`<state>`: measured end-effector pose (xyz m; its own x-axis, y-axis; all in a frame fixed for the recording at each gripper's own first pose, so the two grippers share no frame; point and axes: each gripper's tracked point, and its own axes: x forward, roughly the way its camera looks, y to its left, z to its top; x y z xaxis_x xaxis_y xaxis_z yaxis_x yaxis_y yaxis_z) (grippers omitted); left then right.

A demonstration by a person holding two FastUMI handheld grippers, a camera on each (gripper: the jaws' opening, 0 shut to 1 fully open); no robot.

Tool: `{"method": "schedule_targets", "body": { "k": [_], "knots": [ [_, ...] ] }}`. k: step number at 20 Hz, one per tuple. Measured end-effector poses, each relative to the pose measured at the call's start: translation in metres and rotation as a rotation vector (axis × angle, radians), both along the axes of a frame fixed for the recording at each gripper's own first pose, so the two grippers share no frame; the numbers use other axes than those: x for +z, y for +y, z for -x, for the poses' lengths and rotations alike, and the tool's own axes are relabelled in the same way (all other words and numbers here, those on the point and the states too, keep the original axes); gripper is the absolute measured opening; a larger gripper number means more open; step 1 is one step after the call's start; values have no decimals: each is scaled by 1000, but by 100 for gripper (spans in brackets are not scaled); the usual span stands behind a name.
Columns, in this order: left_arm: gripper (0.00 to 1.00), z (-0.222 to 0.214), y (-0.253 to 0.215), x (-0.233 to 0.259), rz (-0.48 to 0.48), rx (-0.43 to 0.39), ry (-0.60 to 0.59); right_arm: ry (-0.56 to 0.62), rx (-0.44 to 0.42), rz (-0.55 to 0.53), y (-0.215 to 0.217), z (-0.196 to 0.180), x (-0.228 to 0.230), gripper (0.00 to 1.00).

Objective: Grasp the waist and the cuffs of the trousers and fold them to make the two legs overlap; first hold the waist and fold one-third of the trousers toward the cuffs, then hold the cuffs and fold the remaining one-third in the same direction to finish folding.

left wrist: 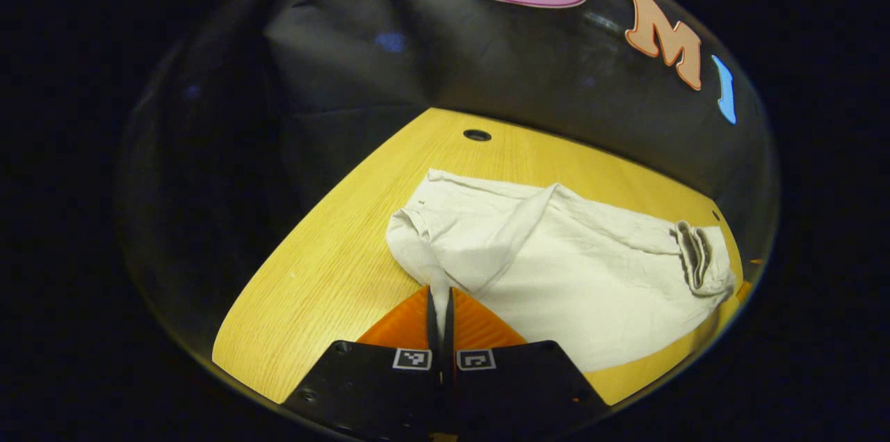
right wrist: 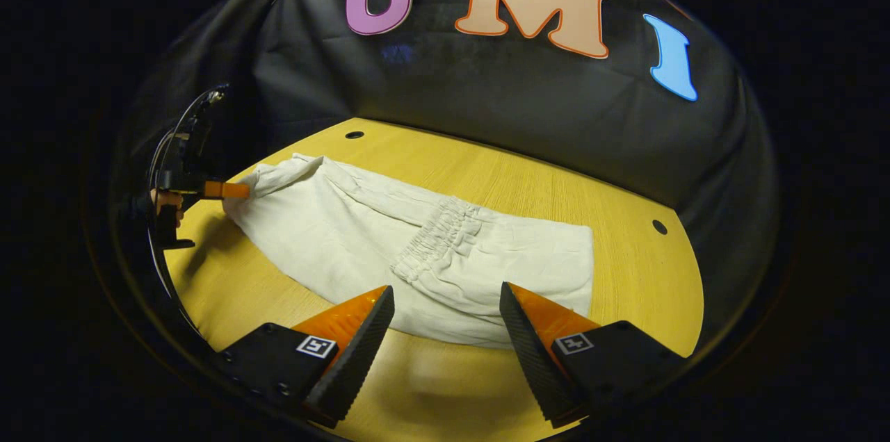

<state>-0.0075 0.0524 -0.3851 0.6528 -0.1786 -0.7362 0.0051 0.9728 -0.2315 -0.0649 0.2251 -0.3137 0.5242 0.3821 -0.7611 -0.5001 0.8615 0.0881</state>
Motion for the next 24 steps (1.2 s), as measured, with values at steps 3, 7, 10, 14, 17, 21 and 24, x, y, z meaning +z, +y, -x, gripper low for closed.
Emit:
{"method": "schedule_targets", "body": {
  "k": [3, 7, 10, 14, 17, 21, 24],
  "knots": [
    [0, -12, -10, 32, 10, 22, -64, 3, 29, -24, -8, 0, 3, 98],
    [0, -19, -36, 70, 32, 29, -122, -5, 44, -56, -21, -4, 7, 98],
    [0, -24, -57, 90, 39, 22, -143, -15, 33, -82, -36, -12, 14, 98],
    [0, -30, -89, 117, 58, 3, -179, -19, 10, -96, -60, -18, 16, 98],
    [0, -37, -117, 134, 57, -28, -207, -17, -14, -106, -79, -20, 14, 98],
    [0, -42, -157, 156, 69, -77, -236, -19, -40, -113, -103, -21, 15, 98],
    [0, -43, -189, 172, 86, -115, -259, -19, -55, -115, -119, -20, 14, 98]
  ]
}}
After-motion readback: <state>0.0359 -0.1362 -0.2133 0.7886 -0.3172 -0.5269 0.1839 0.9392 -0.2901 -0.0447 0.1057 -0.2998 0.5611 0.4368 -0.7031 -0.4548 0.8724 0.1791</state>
